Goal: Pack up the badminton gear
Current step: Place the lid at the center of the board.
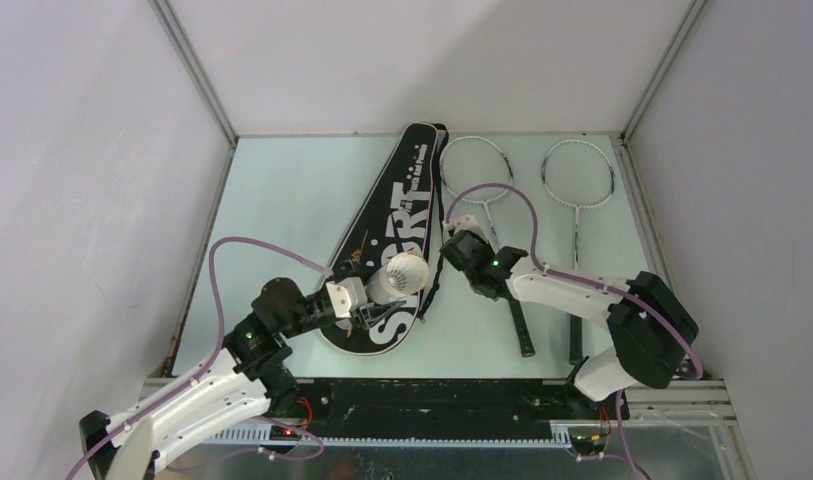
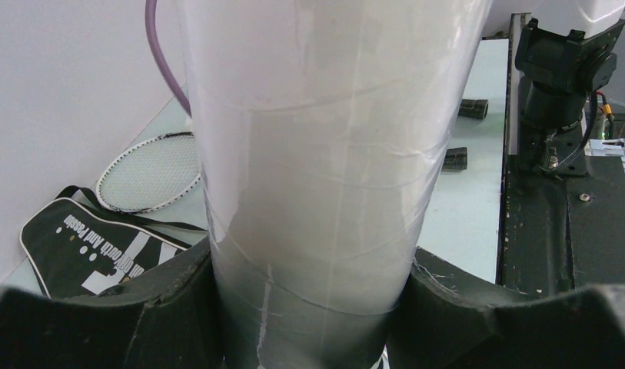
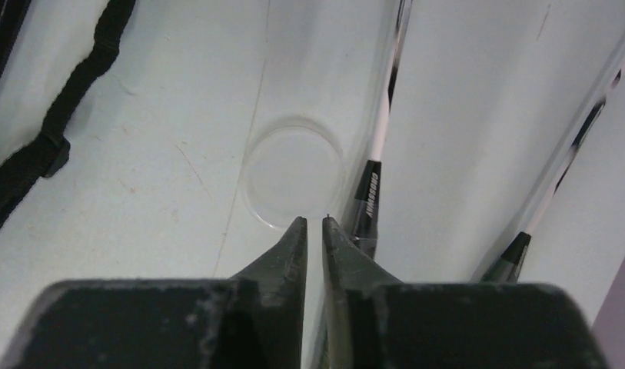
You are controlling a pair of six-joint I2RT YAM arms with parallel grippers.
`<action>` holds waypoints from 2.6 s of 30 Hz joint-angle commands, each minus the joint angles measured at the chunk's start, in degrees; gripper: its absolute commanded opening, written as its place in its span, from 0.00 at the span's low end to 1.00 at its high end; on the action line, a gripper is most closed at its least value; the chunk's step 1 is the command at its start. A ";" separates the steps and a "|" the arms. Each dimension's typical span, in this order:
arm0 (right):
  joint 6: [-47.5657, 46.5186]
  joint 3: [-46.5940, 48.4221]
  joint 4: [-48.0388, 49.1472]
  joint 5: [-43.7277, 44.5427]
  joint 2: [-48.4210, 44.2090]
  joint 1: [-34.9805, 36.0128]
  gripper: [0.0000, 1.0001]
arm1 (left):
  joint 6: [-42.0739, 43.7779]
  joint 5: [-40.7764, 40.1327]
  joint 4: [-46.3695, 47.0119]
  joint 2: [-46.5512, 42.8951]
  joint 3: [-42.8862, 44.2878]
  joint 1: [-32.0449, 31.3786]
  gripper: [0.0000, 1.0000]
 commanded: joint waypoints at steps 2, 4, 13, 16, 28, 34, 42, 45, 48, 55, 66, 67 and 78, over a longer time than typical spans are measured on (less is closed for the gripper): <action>-3.12 -1.90 2.55 -9.34 -4.90 0.31 0.41 | -1.15 -0.41 -1.39 0.52 0.20 0.26 0.47; -5.37 -2.08 2.33 -10.91 -4.27 1.47 0.51 | -1.20 -0.37 -1.03 0.44 0.00 0.31 0.47; -5.17 2.96 -1.95 -8.56 5.64 -4.30 0.60 | -0.82 0.07 -1.49 0.12 -0.18 0.27 0.47; -5.31 3.63 -0.83 -18.97 6.23 -7.98 0.60 | -0.58 -0.04 -1.45 -0.05 -0.52 0.25 0.47; 1.60 3.91 -0.93 -19.64 9.12 -13.35 0.61 | 0.31 -1.20 -2.82 -0.31 -0.40 0.31 0.46; 1.67 3.96 0.96 -20.94 8.97 -13.53 0.55 | 0.32 -1.31 -1.88 -0.07 -0.68 0.32 0.46; 3.91 3.96 0.49 -18.56 11.77 -10.47 0.03 | 0.47 -1.96 -2.96 -0.39 -0.37 0.25 0.46; 4.55 3.96 0.93 -18.24 11.00 -9.55 0.00 | 0.45 -1.97 -2.55 -0.31 -0.48 0.25 0.46; 4.20 3.94 1.85 -17.84 7.82 -8.79 0.00 | 0.40 -1.97 -2.74 -0.14 -0.30 0.31 0.46; 3.75 3.91 2.61 -19.25 -0.95 -10.02 0.03 | 0.16 -1.71 -2.36 -0.76 -0.63 0.30 0.46; 19.96 -2.72 1.27 -24.15 -3.74 -12.67 0.68 | -0.19 -2.43 0.13 0.59 -1.51 0.28 0.47; 20.61 -3.25 1.36 -23.93 -3.96 -12.68 0.71 | -0.14 -2.28 0.33 0.68 -1.64 0.30 0.47; 26.52 -4.12 3.59 -16.07 3.31 -14.24 0.82 | 0.37 -3.37 0.58 1.13 -2.03 0.30 0.47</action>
